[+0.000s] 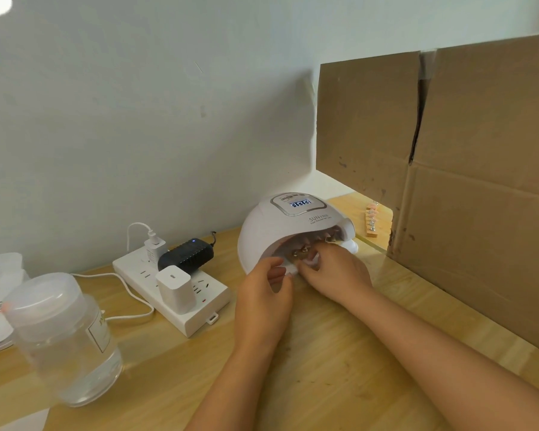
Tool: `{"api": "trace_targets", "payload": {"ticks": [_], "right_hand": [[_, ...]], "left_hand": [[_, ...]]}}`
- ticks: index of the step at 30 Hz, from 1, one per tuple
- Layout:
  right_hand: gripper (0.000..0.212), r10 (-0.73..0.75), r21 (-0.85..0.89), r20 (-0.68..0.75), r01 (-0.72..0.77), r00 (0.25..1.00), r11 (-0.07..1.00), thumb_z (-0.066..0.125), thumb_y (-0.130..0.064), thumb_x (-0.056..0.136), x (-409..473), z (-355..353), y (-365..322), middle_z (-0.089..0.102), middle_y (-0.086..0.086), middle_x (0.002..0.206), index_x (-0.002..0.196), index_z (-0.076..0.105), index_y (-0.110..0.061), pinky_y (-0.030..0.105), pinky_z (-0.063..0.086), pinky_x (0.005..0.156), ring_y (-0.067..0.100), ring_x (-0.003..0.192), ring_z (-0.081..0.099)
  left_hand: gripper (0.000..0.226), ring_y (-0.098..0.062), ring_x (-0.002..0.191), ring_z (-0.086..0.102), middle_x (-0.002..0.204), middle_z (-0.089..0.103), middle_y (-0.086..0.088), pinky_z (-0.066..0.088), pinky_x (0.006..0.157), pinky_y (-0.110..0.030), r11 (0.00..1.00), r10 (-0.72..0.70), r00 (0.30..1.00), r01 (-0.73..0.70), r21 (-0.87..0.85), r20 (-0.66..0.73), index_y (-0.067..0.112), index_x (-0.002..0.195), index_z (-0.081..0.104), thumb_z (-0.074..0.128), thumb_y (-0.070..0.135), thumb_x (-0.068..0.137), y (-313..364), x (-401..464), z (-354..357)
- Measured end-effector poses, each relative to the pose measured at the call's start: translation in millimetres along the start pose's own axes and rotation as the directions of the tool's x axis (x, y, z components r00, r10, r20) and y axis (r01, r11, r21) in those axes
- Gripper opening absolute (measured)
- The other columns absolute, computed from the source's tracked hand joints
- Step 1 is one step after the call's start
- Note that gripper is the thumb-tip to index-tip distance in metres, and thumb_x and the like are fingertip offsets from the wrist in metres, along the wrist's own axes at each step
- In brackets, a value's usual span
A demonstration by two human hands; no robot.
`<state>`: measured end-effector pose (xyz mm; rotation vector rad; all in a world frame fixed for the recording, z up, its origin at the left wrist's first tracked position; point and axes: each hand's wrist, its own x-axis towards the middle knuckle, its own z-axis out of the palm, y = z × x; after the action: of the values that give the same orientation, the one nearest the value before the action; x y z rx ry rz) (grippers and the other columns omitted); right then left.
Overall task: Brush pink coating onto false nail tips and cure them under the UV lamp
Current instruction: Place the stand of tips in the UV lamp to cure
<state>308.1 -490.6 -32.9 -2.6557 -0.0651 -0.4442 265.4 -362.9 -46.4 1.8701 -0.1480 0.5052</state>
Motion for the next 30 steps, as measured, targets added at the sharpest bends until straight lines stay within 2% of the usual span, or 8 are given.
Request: {"api": "trace_targets", "payload": {"ticks": [10,15,18,20,23,25,27,30], "right_hand": [[0.019,-0.007,-0.07,-0.073,0.002,0.997,0.998,0.054,-0.036,0.088,16,6,1,0.056,0.002,0.105,0.088,0.052,-0.017,0.029,0.033,0.077,0.019,0.114,0.042],[0.016,-0.207,-0.079,-0.139,0.198,0.968,0.977,0.049,-0.021,0.09,-5,-6,8,0.063,0.0,0.092,0.085,0.062,-0.012,0.026,0.03,0.068,0.02,0.094,0.055],[0.023,-0.535,-0.151,-0.38,0.52,0.755,0.841,0.048,-0.017,0.075,-20,-31,-1,0.053,0.0,0.052,0.056,0.057,-0.009,0.027,0.034,0.047,0.022,0.053,0.052],[0.025,-0.626,-0.206,-0.442,0.606,0.643,0.768,0.045,-0.018,0.073,-15,-45,-10,0.05,0.0,0.05,0.057,0.061,-0.009,0.024,0.031,0.047,0.021,0.049,0.049],[0.035,-0.339,0.011,-0.372,0.369,0.864,0.929,0.036,-0.017,0.086,12,-61,-32,0.061,0.0,0.077,0.1,0.068,-0.015,0.027,0.026,0.055,0.021,0.072,0.055],[0.042,-0.133,0.071,-0.132,0.143,0.982,0.987,0.03,-0.017,0.094,37,-63,-37,0.061,-0.002,0.117,0.126,0.054,-0.03,0.026,0.031,0.065,0.02,0.099,0.054],[0.044,-0.045,-0.031,0.064,0.047,0.997,0.998,0.026,-0.019,0.098,54,-64,-40,0.047,-0.005,0.139,0.134,0.045,-0.035,0.026,0.035,0.078,0.021,0.119,0.047],[0.044,-0.054,-0.199,0.135,0.081,0.989,0.977,0.026,-0.018,0.098,60,-65,-42,0.043,-0.002,0.142,0.136,0.043,-0.034,0.028,0.035,0.087,0.023,0.124,0.042]], "left_hand": [[0.022,0.015,0.08,0.053,0.081,0.06,0.018,0.04,0.065,-0.003,1.0,-0.02,1.0,0.021,-0.016,0.016,0.034,0.093,0.054,0.055,0.013,0.086,5,-3,-4],[0.025,0.009,0.078,0.052,0.079,0.058,0.018,0.036,0.059,-0.003,1.0,0.011,0.996,-0.012,-0.018,-0.085,0.039,0.087,0.054,0.055,0.014,0.087,11,-4,-4],[0.024,0.002,0.087,0.05,0.093,0.054,0.016,0.035,0.062,-0.004,0.997,0.07,0.986,-0.065,0.038,-0.15,0.029,0.101,0.057,0.055,0.012,0.086,11,-4,-5],[0.035,-0.006,0.105,0.045,0.111,0.049,0.01,0.036,0.075,-0.007,0.992,0.072,0.99,-0.059,0.11,-0.122,0.021,0.117,0.053,0.056,0.01,0.084,9,-3,-5],[0.048,-0.013,0.123,0.036,0.131,0.042,0.001,0.029,0.101,-0.023,0.985,0.022,0.999,-0.014,0.171,-0.044,0.015,0.129,0.044,0.052,0.005,0.083,8,-2,-6],[0.051,-0.013,0.125,0.034,0.135,0.041,0.0,0.027,0.103,-0.025,0.986,-0.006,1.0,0.01,0.164,-0.022,0.015,0.132,0.04,0.048,0.002,0.083,9,-2,-8],[0.053,-0.013,0.126,0.034,0.136,0.039,0.001,0.028,0.103,-0.025,0.987,-0.01,1.0,0.012,0.161,-0.009,0.016,0.133,0.038,0.047,0.001,0.083,9,-3,-8],[0.055,-0.011,0.126,0.033,0.137,0.038,0.003,0.029,0.102,-0.023,0.989,-0.018,1.0,0.018,0.149,-0.002,0.018,0.134,0.038,0.046,0.0,0.083,8,-3,-9]]}}
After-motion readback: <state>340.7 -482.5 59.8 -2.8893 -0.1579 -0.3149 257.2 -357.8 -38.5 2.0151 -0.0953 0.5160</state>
